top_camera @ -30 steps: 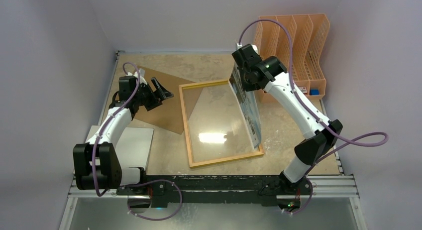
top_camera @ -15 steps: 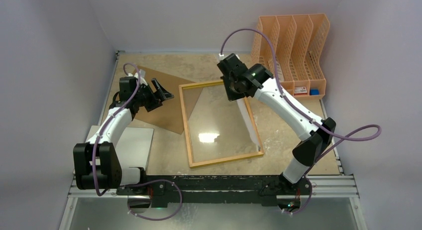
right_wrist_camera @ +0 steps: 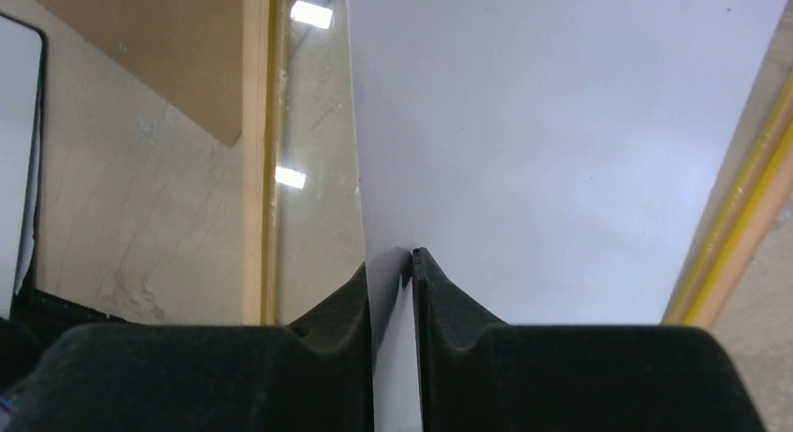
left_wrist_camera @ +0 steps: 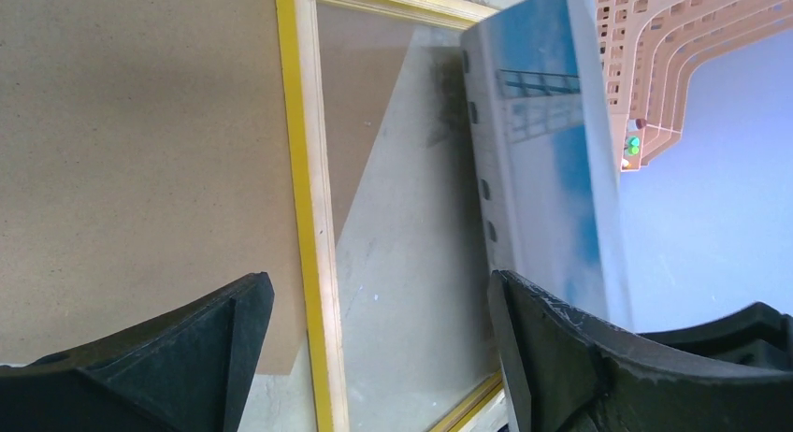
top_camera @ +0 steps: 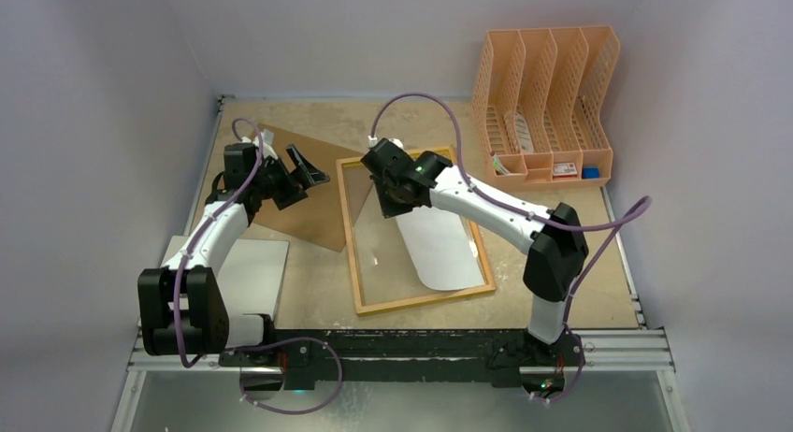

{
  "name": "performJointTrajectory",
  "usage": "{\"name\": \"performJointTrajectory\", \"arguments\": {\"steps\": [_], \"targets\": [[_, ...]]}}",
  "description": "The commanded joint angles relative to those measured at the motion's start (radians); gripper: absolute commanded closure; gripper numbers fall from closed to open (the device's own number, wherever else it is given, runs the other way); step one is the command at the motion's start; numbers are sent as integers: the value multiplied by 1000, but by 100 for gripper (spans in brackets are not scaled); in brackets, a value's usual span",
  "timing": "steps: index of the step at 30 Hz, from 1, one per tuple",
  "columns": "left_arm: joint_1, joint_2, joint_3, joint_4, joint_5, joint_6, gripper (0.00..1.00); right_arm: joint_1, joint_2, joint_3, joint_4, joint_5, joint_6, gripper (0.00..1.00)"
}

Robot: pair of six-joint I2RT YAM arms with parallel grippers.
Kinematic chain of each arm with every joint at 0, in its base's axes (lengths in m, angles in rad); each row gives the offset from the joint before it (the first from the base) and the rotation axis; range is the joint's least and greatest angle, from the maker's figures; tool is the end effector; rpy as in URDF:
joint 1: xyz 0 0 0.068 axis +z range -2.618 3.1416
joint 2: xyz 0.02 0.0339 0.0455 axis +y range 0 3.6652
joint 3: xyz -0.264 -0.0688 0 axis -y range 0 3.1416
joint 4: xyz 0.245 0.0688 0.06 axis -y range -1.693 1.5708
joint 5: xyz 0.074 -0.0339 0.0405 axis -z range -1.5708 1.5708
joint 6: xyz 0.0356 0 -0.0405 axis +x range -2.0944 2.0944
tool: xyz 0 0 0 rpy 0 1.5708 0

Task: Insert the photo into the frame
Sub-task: Turn over the photo from the photo frame.

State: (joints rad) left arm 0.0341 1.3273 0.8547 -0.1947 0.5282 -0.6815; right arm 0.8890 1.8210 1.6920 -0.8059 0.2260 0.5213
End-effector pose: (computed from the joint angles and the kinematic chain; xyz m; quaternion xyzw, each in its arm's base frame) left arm 0.2845 -0.0082 0.2468 -0.1974 0.8534 -0.3567 0.3248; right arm 0.2586 0.3060 0.3098 -0.1379 0.9344 0.1198 0.3060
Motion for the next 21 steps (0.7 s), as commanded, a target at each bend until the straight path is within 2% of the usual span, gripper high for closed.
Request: {"name": "performJointTrajectory", "arguments": {"steps": [1,9,14,21], "targets": [[-2,15,-5,44,25,-16,10,11,-6,-26,139,74,129,82],[-3,29,-8,44,29,-7,10,14,-19,-99,154,132,269,83],[-2,45,-1,41,31,-2,10,12,-35,-158,155,146,265,83],[-2,50,-12,45,36,-5,11,10,3,-137,164,142,231,80]]}}
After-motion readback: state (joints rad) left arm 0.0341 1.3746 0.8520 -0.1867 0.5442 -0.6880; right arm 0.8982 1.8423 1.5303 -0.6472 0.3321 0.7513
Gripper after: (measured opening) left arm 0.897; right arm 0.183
